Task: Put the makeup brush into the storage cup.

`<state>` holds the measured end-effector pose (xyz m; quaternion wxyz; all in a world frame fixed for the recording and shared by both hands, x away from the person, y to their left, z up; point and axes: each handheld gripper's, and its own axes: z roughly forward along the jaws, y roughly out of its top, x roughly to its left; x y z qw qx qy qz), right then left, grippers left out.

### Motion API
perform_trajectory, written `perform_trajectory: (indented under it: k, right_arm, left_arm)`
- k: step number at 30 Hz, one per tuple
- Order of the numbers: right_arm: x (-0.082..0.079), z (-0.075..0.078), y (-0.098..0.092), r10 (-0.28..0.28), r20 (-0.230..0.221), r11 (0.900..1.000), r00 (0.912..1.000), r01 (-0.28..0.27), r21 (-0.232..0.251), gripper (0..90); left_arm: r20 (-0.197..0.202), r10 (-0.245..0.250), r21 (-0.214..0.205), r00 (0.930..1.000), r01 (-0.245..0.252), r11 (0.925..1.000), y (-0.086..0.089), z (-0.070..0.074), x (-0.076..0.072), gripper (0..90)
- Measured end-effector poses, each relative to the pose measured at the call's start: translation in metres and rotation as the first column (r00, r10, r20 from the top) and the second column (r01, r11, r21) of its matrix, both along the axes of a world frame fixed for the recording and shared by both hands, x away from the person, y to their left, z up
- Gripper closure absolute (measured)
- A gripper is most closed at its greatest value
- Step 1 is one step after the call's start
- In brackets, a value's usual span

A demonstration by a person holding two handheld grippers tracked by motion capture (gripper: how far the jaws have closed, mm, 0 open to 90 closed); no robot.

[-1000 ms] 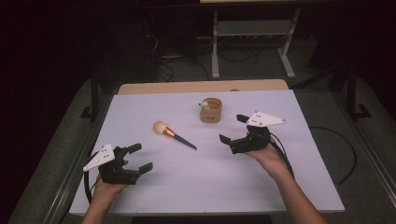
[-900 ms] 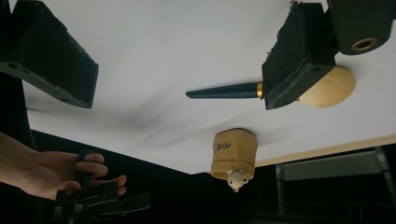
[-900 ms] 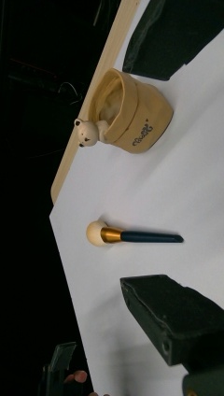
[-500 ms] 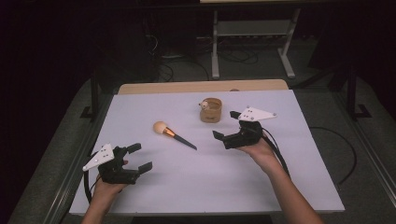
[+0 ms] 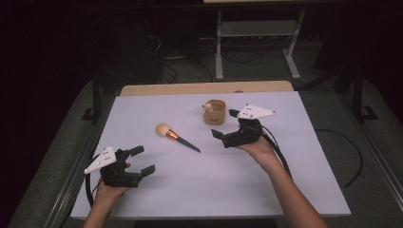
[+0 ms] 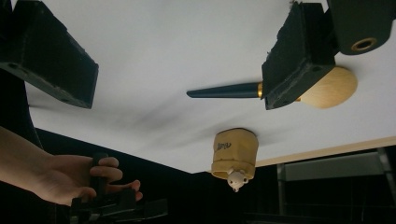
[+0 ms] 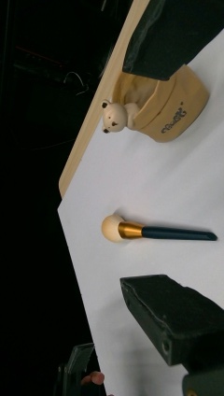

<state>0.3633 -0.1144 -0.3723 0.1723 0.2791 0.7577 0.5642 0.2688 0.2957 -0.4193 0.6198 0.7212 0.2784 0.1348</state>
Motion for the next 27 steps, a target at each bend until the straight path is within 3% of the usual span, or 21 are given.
perform_trajectory:
  k: [15,27]
  right_arm:
    - [0.009,0.007,0.013,0.022,-0.004,0.9998,0.9997,-0.022,0.003,0.0]
    - [0.021,0.013,0.035,0.053,-0.014,0.9982,0.9985,-0.054,-0.028,0.0]
  left_arm:
    - [-0.002,0.005,-0.013,1.0,-0.005,0.9999,0.001,0.001,-0.001,10.4]
    - [0.0,0.008,-0.018,1.0,-0.008,0.9998,0.003,0.001,0.0,10.4]
